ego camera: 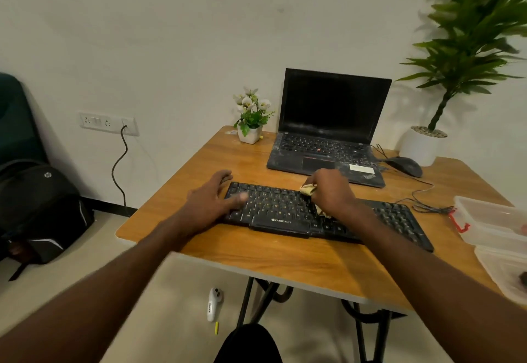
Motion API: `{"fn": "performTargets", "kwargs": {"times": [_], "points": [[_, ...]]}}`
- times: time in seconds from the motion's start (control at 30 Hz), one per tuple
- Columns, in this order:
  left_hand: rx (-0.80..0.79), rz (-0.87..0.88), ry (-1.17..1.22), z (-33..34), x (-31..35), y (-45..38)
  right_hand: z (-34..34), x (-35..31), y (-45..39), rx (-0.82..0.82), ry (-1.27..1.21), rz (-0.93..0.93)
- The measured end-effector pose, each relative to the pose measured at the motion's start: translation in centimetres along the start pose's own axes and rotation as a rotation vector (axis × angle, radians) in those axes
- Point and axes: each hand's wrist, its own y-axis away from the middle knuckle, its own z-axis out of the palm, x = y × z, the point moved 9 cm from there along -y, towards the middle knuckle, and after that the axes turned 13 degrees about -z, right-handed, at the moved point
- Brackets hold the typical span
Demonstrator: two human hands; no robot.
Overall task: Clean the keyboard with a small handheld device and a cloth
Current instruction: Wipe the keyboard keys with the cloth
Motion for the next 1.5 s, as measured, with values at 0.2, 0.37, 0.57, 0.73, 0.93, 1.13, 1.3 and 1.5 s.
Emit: {"fn": "performTargets", "kwargs": {"times": [0.2,0.37,0.57,0.73,0.93,1.13,1.3,1.5], "points": [[0.351,0.192,-0.189,4.6,8.1,2.7,0.1,0.1,0.1,0.009,-0.018,-0.003],[0.326,0.19,-0.349,7.6,8.7,2.0,0.6,0.4,0.1,0.002,-0.056,-0.043],[0.373,0.194,-0.376,7.8,8.9,2.1,-0.4,-0.1,0.4,-0.081,-0.041,-0.246],[0.366,0.205,-0.345,7.6,8.7,2.0,-0.6,-0.8,-1.0,-0.016,0.058,-0.202],[0.364,0.206,-0.347,7.6,8.9,2.1,-0.1,-3.2,0.2,-0.067,0.059,-0.414],[0.365,0.195,-0.33,7.6,8.9,2.4,0.1,-3.0,-1.2,-0.035,0.119,-0.341],[0.367,0.202,-0.329,7.5,9.1,2.6,-0.9,-1.3,0.3,-0.079,0.063,-0.351],[0.365,0.207,-0.334,7.6,9.1,2.6,-1.4,1.7,-0.4,-0.021,0.053,-0.105]]}}
